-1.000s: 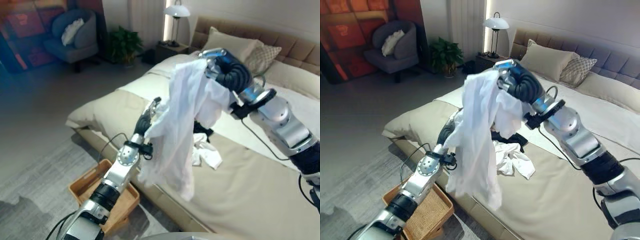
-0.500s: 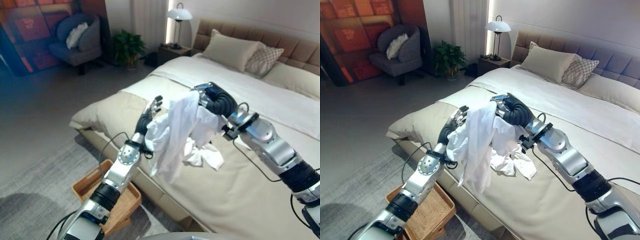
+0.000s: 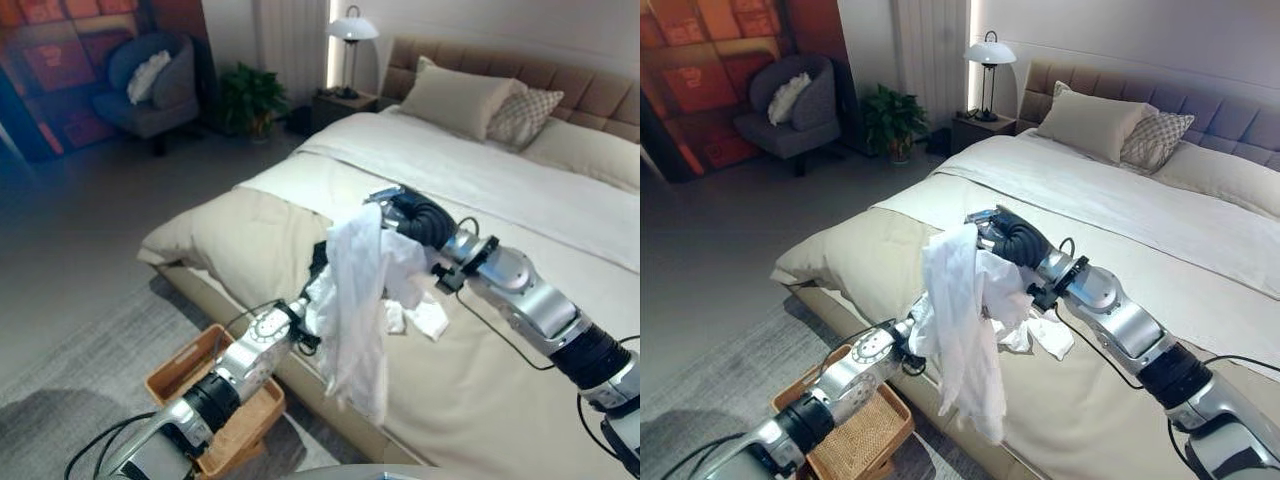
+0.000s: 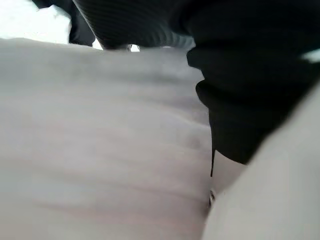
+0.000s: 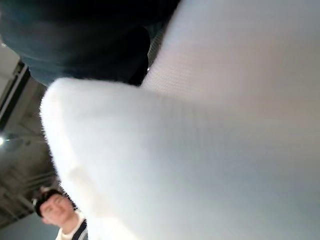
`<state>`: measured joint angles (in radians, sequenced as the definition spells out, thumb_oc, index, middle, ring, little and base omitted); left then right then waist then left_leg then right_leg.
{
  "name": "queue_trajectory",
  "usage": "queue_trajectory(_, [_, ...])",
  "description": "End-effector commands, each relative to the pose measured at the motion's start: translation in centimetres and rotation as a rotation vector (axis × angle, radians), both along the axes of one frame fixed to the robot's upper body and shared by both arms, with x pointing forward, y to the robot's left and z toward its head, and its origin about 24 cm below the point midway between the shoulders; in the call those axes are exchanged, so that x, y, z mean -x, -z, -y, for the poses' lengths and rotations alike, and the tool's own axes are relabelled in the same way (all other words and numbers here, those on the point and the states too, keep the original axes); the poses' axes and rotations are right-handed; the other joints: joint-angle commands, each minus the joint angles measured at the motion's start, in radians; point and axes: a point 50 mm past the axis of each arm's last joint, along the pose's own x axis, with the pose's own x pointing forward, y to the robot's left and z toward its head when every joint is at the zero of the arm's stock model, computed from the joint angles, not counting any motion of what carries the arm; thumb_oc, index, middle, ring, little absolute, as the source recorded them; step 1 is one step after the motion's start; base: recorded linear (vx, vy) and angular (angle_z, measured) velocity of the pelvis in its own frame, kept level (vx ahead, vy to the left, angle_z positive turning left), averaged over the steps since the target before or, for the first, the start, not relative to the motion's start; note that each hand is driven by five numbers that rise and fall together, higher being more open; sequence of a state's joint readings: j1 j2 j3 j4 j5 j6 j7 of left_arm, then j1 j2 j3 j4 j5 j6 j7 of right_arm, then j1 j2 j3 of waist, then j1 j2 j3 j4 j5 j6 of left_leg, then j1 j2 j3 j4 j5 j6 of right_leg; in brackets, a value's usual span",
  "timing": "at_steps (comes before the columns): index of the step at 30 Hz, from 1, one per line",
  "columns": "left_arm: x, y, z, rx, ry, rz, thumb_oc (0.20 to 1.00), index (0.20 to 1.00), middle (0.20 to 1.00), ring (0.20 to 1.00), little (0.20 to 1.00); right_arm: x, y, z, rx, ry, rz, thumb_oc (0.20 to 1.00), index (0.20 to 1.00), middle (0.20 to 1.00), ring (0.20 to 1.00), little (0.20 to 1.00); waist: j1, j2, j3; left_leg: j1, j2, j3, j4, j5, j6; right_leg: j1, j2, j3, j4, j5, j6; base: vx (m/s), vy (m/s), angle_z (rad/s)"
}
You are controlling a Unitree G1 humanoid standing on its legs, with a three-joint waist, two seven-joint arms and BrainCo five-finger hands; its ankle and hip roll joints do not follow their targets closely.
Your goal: Pick up clothes into the bucket
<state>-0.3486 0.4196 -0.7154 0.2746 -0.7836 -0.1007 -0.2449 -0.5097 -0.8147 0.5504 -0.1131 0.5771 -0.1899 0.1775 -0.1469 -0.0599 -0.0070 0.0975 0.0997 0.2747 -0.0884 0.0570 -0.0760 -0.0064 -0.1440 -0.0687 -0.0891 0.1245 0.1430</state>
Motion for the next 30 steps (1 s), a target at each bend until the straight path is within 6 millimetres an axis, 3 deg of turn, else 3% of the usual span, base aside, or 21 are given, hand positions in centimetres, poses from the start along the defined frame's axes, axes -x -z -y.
queue_trajectory(1, [-0.5,-0.2,0.1,0.066,0.026,-0.012,1.0,1.0,1.0,1.0,1.0,0.3,-4.4,-1.2,-0.099,-0.088,0.157,0.2,0.2,0.2,0.2,0.2,0.017,-0.032,-0.018,-0.007,-0.004,-0.061,0.088,-0.066,-0.002,-0.028,-0.043,-0.001,0.082,0.038,0.051,0.0,0.0,0.0])
queue_trajectory(5, [-0.2,0.6,1.0,0.085,0.024,-0.056,1.0,1.0,1.0,1.0,1.0,0.3,-4.4,-1.3,-0.111,-0.083,0.163,0.2,0.2,0.2,0.2,0.2,0.018,-0.036,-0.017,-0.011,-0.004,-0.064,0.088,-0.066,0.0,-0.03,-0.043,-0.003,0.085,0.036,0.05,0.0,0.0,0.0])
queue_trajectory(6, [-0.2,0.7,1.4,0.097,0.024,-0.068,0.89,0.89,0.89,0.89,0.89,0.4,-4.4,-1.4,-0.118,-0.085,0.164,0.2,0.2,0.2,0.2,0.2,0.017,-0.036,-0.017,-0.012,-0.004,-0.064,0.087,-0.065,0.0,-0.03,-0.043,-0.004,0.085,0.036,0.05,0.0,0.0,0.0])
queue_trajectory(7, [-0.1,0.8,1.9,0.109,0.024,-0.078,0.605,0.605,0.605,0.605,0.605,0.4,-4.5,-1.5,-0.123,-0.088,0.167,0.2,0.2,0.2,0.2,0.2,0.016,-0.037,-0.017,-0.012,-0.005,-0.064,0.087,-0.065,0.0,-0.03,-0.043,-0.006,0.086,0.035,0.05,0.0,0.0,0.0])
queue_trajectory(8, [-0.1,1.0,2.2,0.113,0.021,-0.09,0.376,0.376,0.376,0.376,0.376,0.4,-4.5,-1.5,-0.126,-0.088,0.17,0.2,0.2,0.2,0.2,0.2,0.016,-0.038,-0.017,-0.012,-0.005,-0.064,0.087,-0.065,0.0,-0.031,-0.044,-0.006,0.086,0.035,0.05,0.0,0.0,0.0])
queue_trajectory(9, [0.0,1.5,3.2,0.137,0.016,-0.123,0.2,0.2,0.2,0.2,0.2,0.3,-4.6,-1.7,-0.132,-0.092,0.173,0.2,0.2,0.2,0.2,0.2,0.014,-0.04,-0.018,-0.013,-0.006,-0.064,0.085,-0.065,0.001,-0.031,-0.045,-0.004,0.085,0.036,0.05,0.0,0.0,0.0])
queue_trajectory(14, [0.3,1.8,5.1,0.215,-0.011,-0.178,0.2,0.2,0.2,0.2,0.2,0.2,-4.8,-2.0,-0.154,-0.09,0.18,0.2,0.2,0.2,0.2,0.2,0.012,-0.042,-0.02,-0.011,-0.009,-0.061,0.084,-0.067,0.003,-0.033,-0.045,-0.001,0.085,0.037,0.049,0.0,0.0,0.0])
queue_trajectory(19, [0.4,1.8,5.4,0.277,-0.039,-0.203,0.2,0.2,0.2,0.2,0.2,0.2,-4.8,-1.8,-0.16,-0.077,0.184,0.2,0.2,0.2,0.2,0.2,0.012,-0.043,-0.019,-0.012,-0.01,-0.06,0.082,-0.067,0.003,-0.033,-0.045,0.001,0.084,0.037,0.049,0.0,0.0,0.0])
queue_trajectory(26, [-0.1,1.6,4.0,0.314,-0.122,-0.186,0.2,0.2,0.2,0.2,0.2,0.2,-4.6,-0.9,-0.164,-0.04,0.184,0.2,0.2,0.2,0.2,0.2,0.018,-0.045,-0.015,-0.016,-0.011,-0.062,0.086,-0.068,0.005,-0.034,-0.047,-0.001,0.084,0.037,0.047,0.0,0.0,0.0])
queue_trajectory(30, [-0.6,0.4,2.1,0.258,-0.187,-0.068,0.2,0.2,0.2,0.2,0.2,0.3,-3.9,0.3,-0.161,0.016,0.18,0.2,0.2,0.2,0.2,0.2,0.026,-0.045,-0.009,-0.018,-0.011,-0.065,0.089,-0.068,0.007,-0.033,-0.049,-0.005,0.085,0.037,0.047,0.0,0.0,0.0])
